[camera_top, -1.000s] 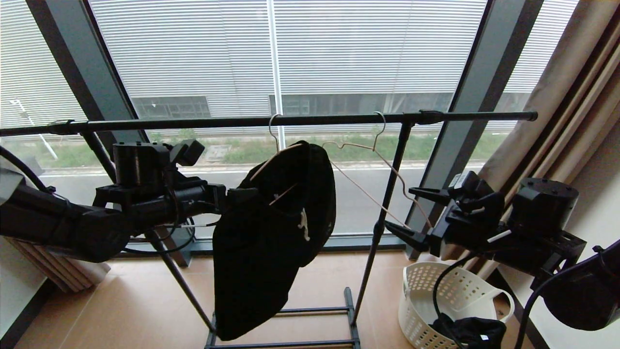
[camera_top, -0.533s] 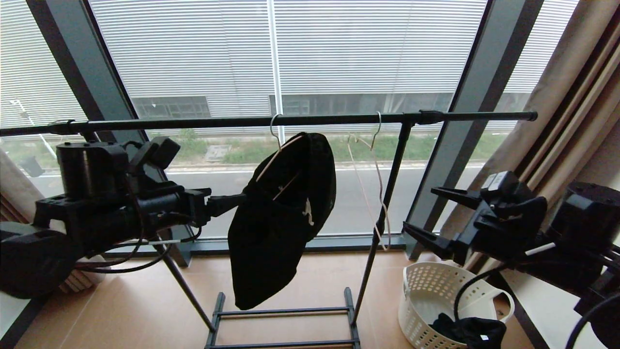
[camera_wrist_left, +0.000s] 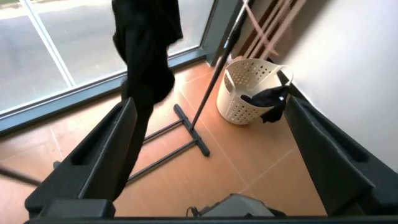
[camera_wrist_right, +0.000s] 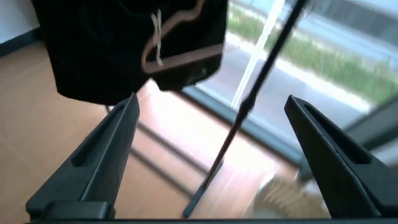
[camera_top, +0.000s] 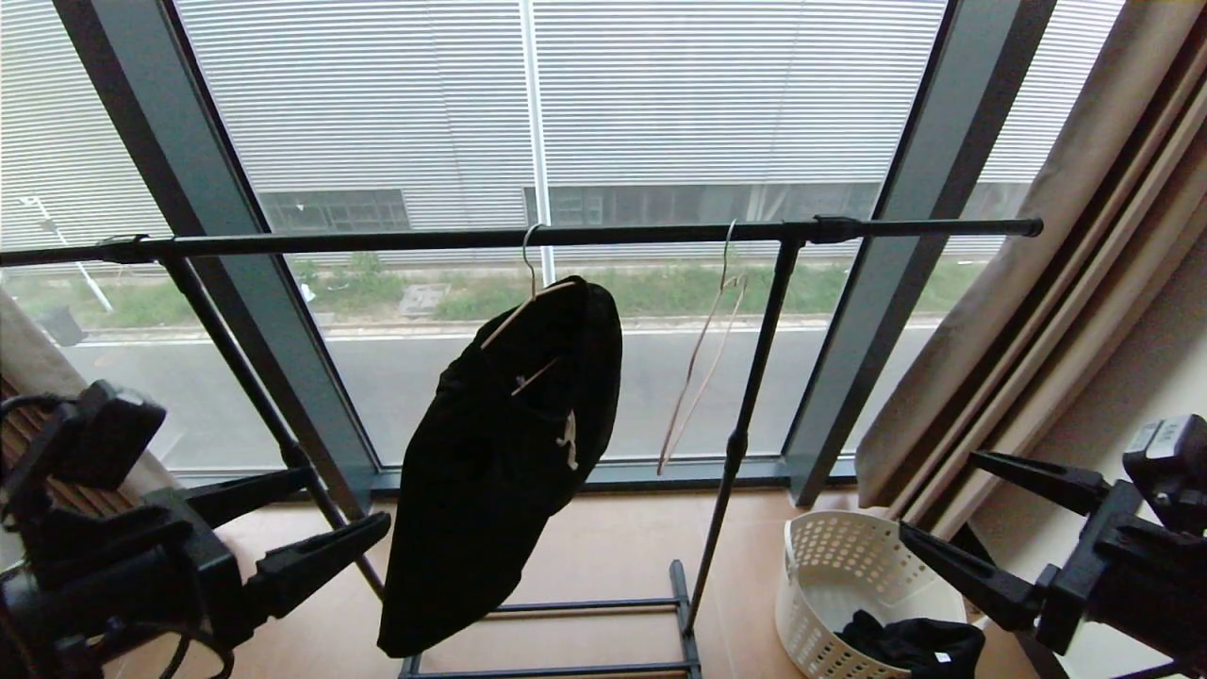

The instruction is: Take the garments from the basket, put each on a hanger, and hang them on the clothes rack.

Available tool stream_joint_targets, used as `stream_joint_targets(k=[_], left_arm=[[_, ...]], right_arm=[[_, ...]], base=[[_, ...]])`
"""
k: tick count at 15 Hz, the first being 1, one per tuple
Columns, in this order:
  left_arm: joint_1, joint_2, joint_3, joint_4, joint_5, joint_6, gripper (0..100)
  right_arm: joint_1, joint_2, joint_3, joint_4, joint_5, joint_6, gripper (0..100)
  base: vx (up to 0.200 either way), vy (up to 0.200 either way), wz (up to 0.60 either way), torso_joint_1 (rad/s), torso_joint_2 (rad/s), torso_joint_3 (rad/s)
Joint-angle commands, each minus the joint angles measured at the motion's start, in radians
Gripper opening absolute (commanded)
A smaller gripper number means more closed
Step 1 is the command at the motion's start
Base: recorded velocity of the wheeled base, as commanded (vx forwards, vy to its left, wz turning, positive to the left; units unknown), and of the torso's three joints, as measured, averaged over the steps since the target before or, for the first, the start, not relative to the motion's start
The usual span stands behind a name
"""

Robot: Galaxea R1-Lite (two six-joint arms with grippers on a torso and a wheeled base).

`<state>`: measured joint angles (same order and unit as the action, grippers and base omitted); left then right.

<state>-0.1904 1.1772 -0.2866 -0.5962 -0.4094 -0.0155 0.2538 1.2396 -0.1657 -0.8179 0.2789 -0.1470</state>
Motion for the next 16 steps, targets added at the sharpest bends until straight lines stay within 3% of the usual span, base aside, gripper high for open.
stream_joint_targets(k=[1, 5, 8, 11, 13, 16], left_arm=[[-0.003, -0.162, 0.092, 0.009, 0.037, 0.0, 100], [0.0, -0.317, 0.188, 0.056, 0.087, 0.0, 100], [0.0, -0.481, 0.27, 0.202, 0.116, 0.0, 100], [-0.003, -0.651, 0.287, 0.357, 0.116, 0.008, 100], [0.011, -0.858, 0.284, 0.572, 0.121, 0.037, 100], [0.112, -0.97, 0.248, 0.654, 0.136, 0.072, 100]], right_arm=[[0.002, -0.189, 0.012, 0.121, -0.043, 0.04, 100], [0.002, -0.287, 0.034, 0.223, -0.064, 0.103, 100], [0.002, -0.354, 0.137, 0.226, -0.064, 0.119, 100], [0.001, -0.433, 0.166, 0.253, -0.064, 0.132, 100], [-0.001, -0.562, 0.166, 0.378, -0.066, 0.142, 100], [-0.011, -0.721, 0.166, 0.502, -0.11, 0.142, 100]], base=[[0.0, 0.0, 0.0, 0.0, 0.0, 0.0], [0.0, 0.0, 0.0, 0.0, 0.0, 0.0], [0.0, 0.0, 0.0, 0.0, 0.0, 0.0], [0.0, 0.0, 0.0, 0.0, 0.0, 0.0], [0.0, 0.0, 0.0, 0.0, 0.0, 0.0], [0.0, 0.0, 0.0, 0.0, 0.0, 0.0]])
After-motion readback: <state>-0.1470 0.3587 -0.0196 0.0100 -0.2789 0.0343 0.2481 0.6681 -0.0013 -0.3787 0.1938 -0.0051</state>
